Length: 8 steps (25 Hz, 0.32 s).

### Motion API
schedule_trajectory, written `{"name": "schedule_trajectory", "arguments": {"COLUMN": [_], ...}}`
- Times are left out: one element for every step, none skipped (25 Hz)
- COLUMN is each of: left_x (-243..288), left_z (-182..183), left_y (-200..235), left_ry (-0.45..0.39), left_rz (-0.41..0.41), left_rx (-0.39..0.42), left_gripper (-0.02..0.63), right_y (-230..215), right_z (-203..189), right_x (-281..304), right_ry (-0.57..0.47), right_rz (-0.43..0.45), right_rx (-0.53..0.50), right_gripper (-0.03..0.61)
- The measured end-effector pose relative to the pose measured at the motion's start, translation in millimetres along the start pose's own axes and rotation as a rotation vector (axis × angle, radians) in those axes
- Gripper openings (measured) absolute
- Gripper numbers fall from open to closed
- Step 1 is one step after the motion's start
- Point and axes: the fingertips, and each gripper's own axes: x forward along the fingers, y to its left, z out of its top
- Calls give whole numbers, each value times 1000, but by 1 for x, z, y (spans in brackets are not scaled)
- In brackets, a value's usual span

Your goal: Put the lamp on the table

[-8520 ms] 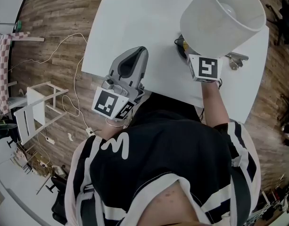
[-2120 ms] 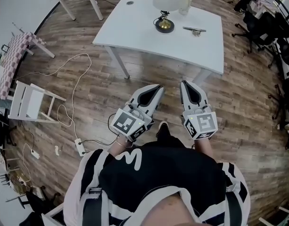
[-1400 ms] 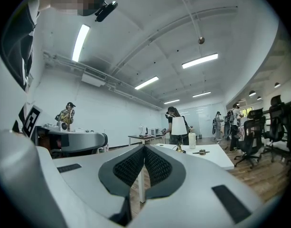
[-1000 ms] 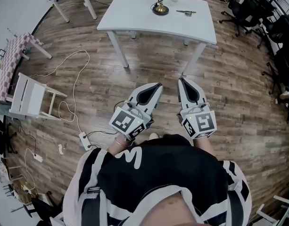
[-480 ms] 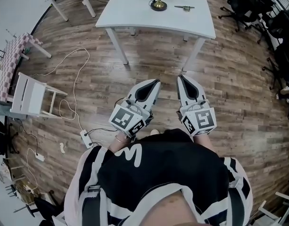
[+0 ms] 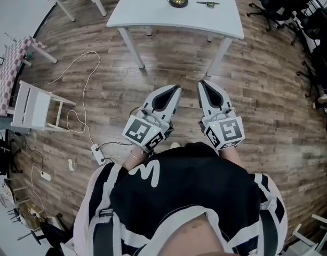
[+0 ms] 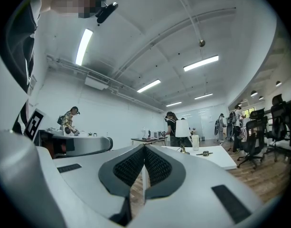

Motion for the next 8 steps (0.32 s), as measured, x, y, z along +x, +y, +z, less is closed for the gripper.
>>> {"name": "schedule_trajectory", "arguments": {"left_x": [0, -1, -1, -1, -2, -2, -3, -3], "left_z": [0, 0, 0, 0, 0, 0, 0, -1], "left_y": [1, 1, 2, 2, 3, 3, 3, 3], "left_ry": [0, -1, -2, -1, 1, 3, 5, 7], "left_rz": [2, 3, 3, 2, 1, 0, 0, -1], "left_rx": [-2, -2, 2, 7, 12, 16, 19, 22], "left_gripper": [5, 5, 5, 5, 5, 5, 5, 5], "right_y": [0, 0, 1, 1, 1, 2, 3, 3], "right_z": [0, -1, -1, -1, -1, 0, 0, 0], "right_x": [1, 1, 2, 2, 2, 2, 2, 2], "right_ry": [0, 0, -1, -1, -1, -1, -1, -1], "right_rz": [1, 2, 2, 3, 4, 4, 4, 4], "right_rx": [1, 1, 1, 0, -1, -1, -1, -1], "right_gripper": [18, 18, 18, 18, 18, 18, 18, 18]}}
